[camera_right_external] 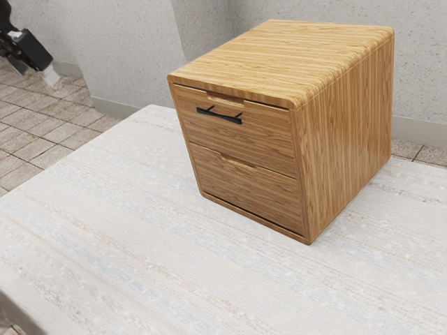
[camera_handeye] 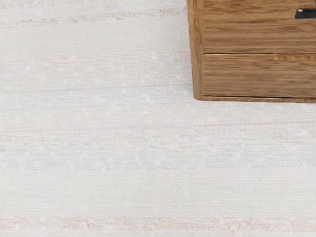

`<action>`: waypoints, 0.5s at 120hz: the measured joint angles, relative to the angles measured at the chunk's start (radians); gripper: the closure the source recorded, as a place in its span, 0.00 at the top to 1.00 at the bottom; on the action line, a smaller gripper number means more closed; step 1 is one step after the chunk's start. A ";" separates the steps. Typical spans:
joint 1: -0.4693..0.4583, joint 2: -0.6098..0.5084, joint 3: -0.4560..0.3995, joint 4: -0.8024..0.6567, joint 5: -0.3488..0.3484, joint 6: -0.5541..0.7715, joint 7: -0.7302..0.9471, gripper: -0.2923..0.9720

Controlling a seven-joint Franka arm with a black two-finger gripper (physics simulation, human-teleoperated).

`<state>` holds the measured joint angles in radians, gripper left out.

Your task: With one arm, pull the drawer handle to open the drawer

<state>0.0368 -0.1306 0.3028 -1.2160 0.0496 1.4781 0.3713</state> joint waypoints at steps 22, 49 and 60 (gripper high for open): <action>-0.010 -0.011 -0.106 0.041 0.014 -0.057 0.002 0.75; -0.015 0.072 -0.174 0.031 0.022 -0.077 0.255 0.75; -0.009 0.110 -0.185 -0.031 0.025 -0.040 0.385 0.75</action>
<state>0.0282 -0.0210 0.1180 -1.2470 0.0744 1.4379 0.7559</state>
